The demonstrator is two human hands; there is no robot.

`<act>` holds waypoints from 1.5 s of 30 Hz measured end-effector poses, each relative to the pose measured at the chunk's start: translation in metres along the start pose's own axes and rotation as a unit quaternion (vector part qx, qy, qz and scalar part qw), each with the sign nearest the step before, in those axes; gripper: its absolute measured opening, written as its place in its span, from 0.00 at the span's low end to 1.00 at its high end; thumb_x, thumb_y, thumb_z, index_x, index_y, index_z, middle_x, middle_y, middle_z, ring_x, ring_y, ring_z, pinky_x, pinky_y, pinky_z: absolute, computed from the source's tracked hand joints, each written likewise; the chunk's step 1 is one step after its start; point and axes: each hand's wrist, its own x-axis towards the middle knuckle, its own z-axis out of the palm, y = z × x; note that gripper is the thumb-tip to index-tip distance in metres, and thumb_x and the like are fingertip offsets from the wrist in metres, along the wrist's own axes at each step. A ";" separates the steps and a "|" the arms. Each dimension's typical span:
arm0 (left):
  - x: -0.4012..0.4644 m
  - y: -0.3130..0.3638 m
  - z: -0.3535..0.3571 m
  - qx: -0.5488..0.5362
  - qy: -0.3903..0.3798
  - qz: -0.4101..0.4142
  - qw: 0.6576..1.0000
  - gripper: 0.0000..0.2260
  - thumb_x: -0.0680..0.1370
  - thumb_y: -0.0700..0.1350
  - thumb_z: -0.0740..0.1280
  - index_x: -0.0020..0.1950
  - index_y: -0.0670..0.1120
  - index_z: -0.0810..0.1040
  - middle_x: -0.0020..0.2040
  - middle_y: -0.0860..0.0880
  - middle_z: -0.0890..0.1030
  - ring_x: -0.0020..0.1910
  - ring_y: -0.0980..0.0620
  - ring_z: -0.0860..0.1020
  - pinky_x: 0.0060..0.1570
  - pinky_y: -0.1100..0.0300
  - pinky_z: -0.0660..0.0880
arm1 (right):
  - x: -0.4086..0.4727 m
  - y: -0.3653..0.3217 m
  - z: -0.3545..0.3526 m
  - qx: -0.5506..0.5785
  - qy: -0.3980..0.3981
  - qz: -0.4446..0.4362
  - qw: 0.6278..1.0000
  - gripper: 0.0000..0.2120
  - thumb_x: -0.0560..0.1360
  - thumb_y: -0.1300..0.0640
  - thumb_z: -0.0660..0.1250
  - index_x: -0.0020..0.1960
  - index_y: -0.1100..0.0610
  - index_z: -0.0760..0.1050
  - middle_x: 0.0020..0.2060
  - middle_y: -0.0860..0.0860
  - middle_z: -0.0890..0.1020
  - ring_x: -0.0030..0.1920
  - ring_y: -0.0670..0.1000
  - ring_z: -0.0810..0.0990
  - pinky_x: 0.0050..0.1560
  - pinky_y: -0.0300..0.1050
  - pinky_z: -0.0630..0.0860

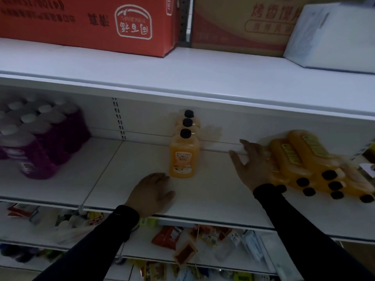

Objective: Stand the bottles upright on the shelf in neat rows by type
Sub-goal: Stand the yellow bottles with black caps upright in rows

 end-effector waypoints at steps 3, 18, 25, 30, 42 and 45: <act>0.010 0.039 -0.002 -0.058 -0.007 0.052 0.997 0.29 0.78 0.64 0.58 0.74 0.49 0.67 0.73 0.52 0.68 0.70 0.53 0.66 0.69 0.61 0.61 | 0.011 0.041 -0.041 -0.091 0.043 0.027 0.995 0.27 0.75 0.48 0.69 0.69 0.60 0.71 0.63 0.62 0.75 0.67 0.61 0.69 0.66 0.50 0.65; 0.087 0.225 -0.005 -0.055 0.086 0.235 0.967 0.30 0.78 0.57 0.65 0.76 0.47 0.62 0.75 0.45 0.64 0.73 0.48 0.61 0.68 0.62 0.55 | 0.020 0.111 -0.155 -0.004 -0.056 0.163 0.985 0.28 0.68 0.41 0.73 0.64 0.52 0.76 0.61 0.51 0.79 0.56 0.50 0.78 0.49 0.39 0.70; 0.094 0.247 0.000 -0.108 0.080 0.212 0.968 0.36 0.74 0.55 0.71 0.77 0.49 0.59 0.74 0.44 0.64 0.71 0.44 0.64 0.64 0.52 0.65 | 0.039 0.047 -0.189 -0.007 -0.299 0.050 0.953 0.20 0.55 0.27 0.69 0.43 0.33 0.77 0.47 0.32 0.77 0.47 0.34 0.75 0.44 0.28 0.69; 0.077 0.207 0.025 -0.256 -0.039 0.101 0.961 0.24 0.73 0.60 0.70 0.65 0.55 0.67 0.60 0.54 0.75 0.55 0.54 0.76 0.51 0.56 0.74 | 0.047 0.031 -0.151 0.004 -0.377 0.003 0.926 0.31 0.64 0.24 0.60 0.59 0.39 0.75 0.56 0.36 0.75 0.58 0.41 0.73 0.51 0.33 0.66; 0.047 0.141 0.044 -0.105 -0.049 0.019 0.993 0.36 0.78 0.63 0.60 0.78 0.46 0.54 0.77 0.46 0.60 0.74 0.46 0.60 0.73 0.53 0.57 | 0.038 0.025 -0.046 0.156 -0.300 -0.017 0.941 0.34 0.67 0.44 0.76 0.70 0.41 0.65 0.61 0.44 0.72 0.60 0.49 0.74 0.57 0.43 0.71; 0.035 0.130 0.059 0.001 -0.062 0.023 0.998 0.40 0.77 0.70 0.50 0.79 0.44 0.49 0.80 0.46 0.48 0.78 0.49 0.47 0.75 0.55 0.44 | 0.042 0.023 -0.027 0.142 -0.266 -0.009 0.953 0.37 0.70 0.42 0.73 0.73 0.37 0.59 0.67 0.50 0.69 0.64 0.53 0.72 0.61 0.48 0.72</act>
